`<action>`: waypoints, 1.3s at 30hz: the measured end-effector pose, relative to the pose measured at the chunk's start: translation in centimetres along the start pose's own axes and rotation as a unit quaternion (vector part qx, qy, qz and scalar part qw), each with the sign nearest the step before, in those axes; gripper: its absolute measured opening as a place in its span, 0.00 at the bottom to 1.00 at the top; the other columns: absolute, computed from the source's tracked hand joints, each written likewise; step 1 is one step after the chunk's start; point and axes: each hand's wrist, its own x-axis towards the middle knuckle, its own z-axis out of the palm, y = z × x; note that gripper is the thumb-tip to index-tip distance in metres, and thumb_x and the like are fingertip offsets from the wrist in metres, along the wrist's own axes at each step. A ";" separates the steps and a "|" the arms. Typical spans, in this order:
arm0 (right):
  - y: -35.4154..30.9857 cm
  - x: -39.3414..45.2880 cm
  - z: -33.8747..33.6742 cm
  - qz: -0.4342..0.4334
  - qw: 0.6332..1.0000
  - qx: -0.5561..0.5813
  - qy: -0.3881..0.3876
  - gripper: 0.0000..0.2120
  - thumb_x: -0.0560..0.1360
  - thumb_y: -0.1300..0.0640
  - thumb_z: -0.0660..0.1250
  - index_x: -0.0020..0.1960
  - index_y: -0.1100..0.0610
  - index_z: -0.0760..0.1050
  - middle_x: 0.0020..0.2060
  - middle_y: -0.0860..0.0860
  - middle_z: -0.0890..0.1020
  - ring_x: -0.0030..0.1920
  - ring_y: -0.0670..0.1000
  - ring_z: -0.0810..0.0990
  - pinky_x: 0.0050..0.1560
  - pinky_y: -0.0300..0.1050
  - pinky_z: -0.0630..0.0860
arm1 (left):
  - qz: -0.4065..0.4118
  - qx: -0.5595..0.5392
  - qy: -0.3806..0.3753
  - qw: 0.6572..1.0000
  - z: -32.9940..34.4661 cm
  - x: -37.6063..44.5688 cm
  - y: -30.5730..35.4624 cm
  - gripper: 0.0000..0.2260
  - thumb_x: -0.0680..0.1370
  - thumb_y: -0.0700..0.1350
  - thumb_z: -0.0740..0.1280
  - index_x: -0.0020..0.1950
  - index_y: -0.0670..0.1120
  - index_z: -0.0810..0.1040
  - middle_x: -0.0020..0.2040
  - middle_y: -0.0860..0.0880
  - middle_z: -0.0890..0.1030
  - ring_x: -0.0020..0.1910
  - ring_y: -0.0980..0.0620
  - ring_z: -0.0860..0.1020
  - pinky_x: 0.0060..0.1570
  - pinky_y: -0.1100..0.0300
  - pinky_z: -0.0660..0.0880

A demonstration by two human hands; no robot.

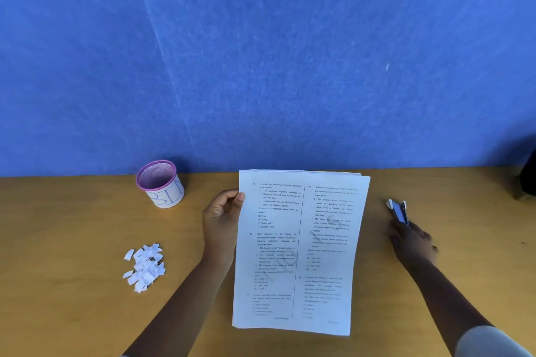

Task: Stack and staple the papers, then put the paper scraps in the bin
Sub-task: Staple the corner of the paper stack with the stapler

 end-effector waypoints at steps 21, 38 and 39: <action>-5.4 -9.4 -7.5 0.005 0.432 0.889 -0.152 0.09 0.78 0.58 0.59 0.46 0.59 0.77 0.35 0.49 0.82 0.35 0.42 0.81 0.42 0.35 0.80 | 0.012 0.014 -0.005 1.000 -0.1 -0.8 0.3 0.08 0.77 0.40 0.64 0.42 0.51 0.80 0.37 0.58 0.84 0.35 0.60 0.80 0.32 0.70 0.75; -10.4 -13.7 -14.5 -0.038 0.375 0.901 -0.216 0.17 0.75 0.49 0.58 0.42 0.61 0.78 0.50 0.57 0.84 0.49 0.55 0.85 0.44 0.39 0.82 | 0.061 0.032 -0.030 0.997 1.5 -1.7 1.4 0.11 0.77 0.40 0.65 0.39 0.54 0.80 0.36 0.56 0.83 0.35 0.58 0.79 0.33 0.66 0.75; -11.1 -14.3 -14.5 -0.039 0.369 0.896 -0.245 0.16 0.74 0.50 0.59 0.44 0.62 0.77 0.51 0.59 0.83 0.50 0.57 0.84 0.45 0.40 0.82 | 0.061 0.033 -0.033 0.997 1.6 -1.8 1.3 0.11 0.77 0.40 0.65 0.39 0.54 0.80 0.36 0.55 0.83 0.36 0.57 0.79 0.33 0.66 0.75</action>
